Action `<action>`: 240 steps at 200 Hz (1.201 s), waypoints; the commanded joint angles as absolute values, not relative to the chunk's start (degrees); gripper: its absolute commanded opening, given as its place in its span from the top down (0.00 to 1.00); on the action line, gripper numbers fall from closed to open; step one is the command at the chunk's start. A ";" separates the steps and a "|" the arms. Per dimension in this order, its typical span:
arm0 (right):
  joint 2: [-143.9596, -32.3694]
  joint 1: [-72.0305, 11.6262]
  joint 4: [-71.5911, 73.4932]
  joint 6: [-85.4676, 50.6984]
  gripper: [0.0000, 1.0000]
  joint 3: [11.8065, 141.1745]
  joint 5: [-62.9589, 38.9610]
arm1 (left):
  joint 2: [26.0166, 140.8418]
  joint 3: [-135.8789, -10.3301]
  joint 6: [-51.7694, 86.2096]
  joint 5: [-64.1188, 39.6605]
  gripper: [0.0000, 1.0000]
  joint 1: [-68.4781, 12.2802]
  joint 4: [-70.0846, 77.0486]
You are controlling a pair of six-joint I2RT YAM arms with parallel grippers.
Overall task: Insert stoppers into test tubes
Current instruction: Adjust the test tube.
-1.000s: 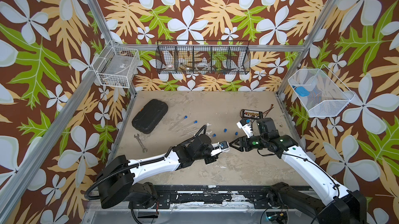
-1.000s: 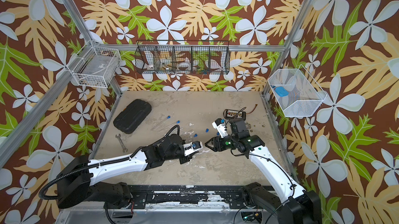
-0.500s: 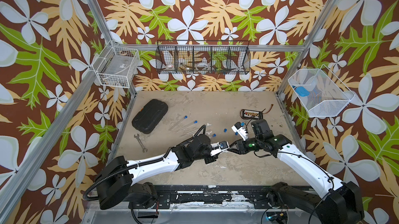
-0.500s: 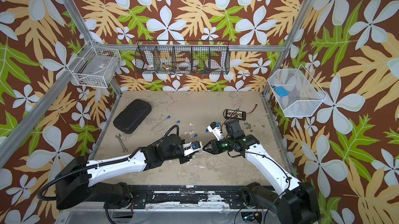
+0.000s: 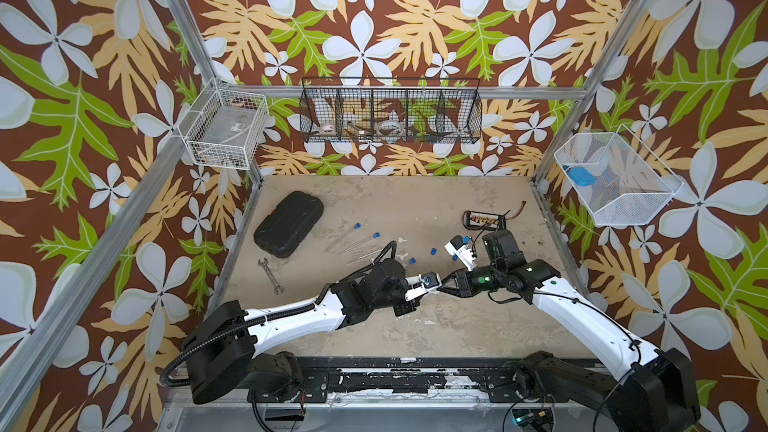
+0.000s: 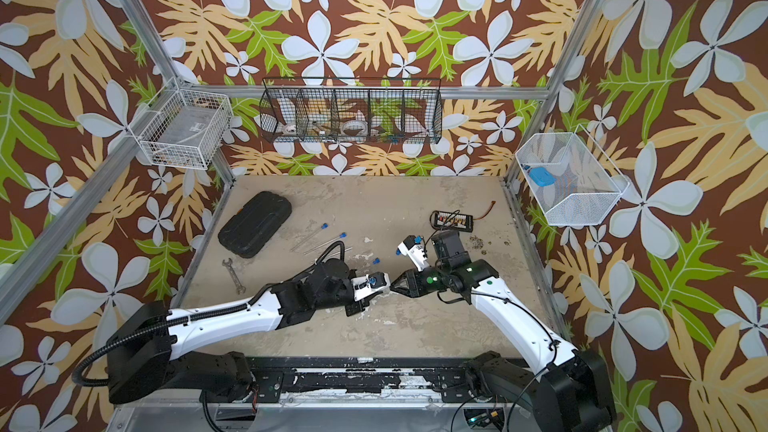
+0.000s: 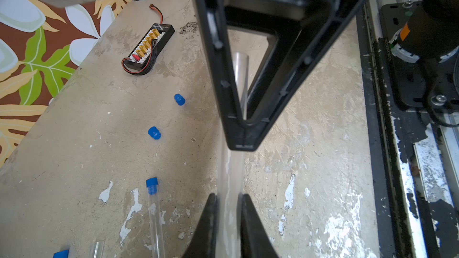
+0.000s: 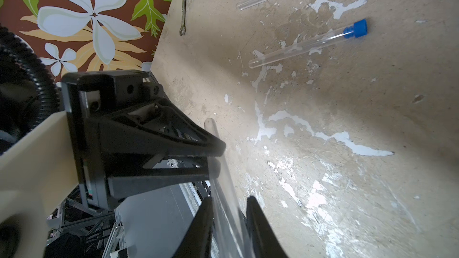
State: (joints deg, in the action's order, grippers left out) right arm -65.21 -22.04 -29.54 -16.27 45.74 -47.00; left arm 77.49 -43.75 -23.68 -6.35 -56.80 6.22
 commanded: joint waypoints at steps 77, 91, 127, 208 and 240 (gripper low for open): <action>-64.87 -22.08 -27.86 -16.52 0.80 45.00 -49.29 | 77.78 -44.03 -24.03 -7.03 0.99 -56.86 7.31; -64.69 -22.16 -27.59 -16.61 0.83 44.83 -49.72 | 77.83 -43.99 -23.94 -6.96 0.99 -56.82 7.32; -64.31 -22.30 -27.15 -16.89 0.86 44.82 -51.29 | 77.89 -43.60 -23.70 -5.92 0.88 -56.80 7.67; -63.81 -22.59 -26.37 -17.79 0.85 45.46 -54.76 | 79.10 -42.89 -23.35 -4.57 0.80 -56.85 8.18; -63.76 -22.70 -26.10 -17.98 0.85 45.36 -55.30 | 79.43 -42.89 -23.29 -4.13 0.78 -56.79 8.18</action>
